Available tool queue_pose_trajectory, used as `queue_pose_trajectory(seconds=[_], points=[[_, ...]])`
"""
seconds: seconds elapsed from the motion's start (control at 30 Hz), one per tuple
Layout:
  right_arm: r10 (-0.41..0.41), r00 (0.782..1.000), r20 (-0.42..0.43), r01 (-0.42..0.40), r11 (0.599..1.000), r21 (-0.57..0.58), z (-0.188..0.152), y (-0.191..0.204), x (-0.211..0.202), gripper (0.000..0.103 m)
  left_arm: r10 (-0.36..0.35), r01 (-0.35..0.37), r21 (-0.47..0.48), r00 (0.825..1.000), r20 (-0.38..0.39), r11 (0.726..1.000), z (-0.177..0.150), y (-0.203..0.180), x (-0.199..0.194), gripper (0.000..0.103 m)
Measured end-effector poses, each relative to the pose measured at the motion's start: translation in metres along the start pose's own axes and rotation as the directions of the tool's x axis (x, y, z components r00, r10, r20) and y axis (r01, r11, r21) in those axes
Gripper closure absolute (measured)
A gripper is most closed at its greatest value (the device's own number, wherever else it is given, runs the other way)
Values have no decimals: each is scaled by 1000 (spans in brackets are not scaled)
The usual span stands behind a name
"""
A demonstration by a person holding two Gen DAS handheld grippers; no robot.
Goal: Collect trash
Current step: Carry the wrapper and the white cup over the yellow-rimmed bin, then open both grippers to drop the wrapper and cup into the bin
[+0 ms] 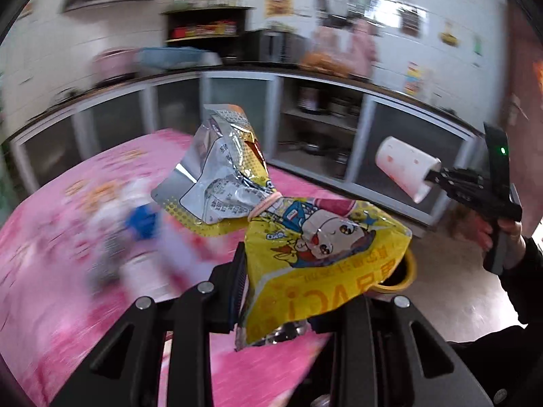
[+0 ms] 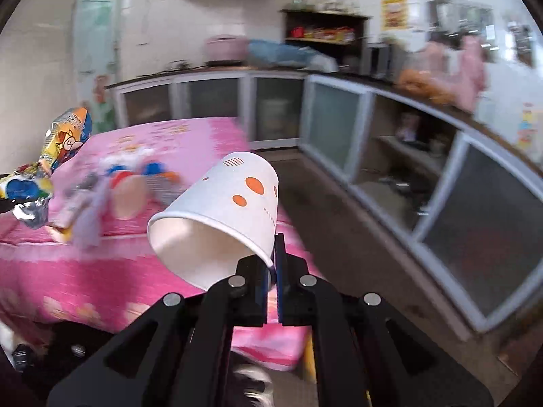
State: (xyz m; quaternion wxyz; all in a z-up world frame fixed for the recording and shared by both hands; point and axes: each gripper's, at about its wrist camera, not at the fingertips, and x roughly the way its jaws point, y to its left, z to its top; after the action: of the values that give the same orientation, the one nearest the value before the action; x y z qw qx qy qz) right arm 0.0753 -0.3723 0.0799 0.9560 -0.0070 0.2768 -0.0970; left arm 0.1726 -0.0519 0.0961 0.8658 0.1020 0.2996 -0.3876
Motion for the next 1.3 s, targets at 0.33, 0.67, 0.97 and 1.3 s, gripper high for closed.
queue_pose_trajectory(seconds=[0.33, 0.67, 0.97, 1.3], points=[[-214, 976, -32, 216, 963, 159, -57, -124, -37, 100, -251, 267, 143, 960, -123, 953, 30, -130, 108, 75], [-170, 962, -212, 238, 904, 354, -124, -217, 12, 100, -317, 370, 174, 909, -271, 913, 46, -209, 220, 75], [-92, 917, -389, 259, 878, 402, -170, -240, 89, 100, -281, 381, 180, 866, -413, 907, 39, -256, 324, 73], [-78, 860, -505, 303, 874, 380, -189, -242, 143, 94, -294, 388, 133, 844, -448, 912, 40, -272, 364, 55]])
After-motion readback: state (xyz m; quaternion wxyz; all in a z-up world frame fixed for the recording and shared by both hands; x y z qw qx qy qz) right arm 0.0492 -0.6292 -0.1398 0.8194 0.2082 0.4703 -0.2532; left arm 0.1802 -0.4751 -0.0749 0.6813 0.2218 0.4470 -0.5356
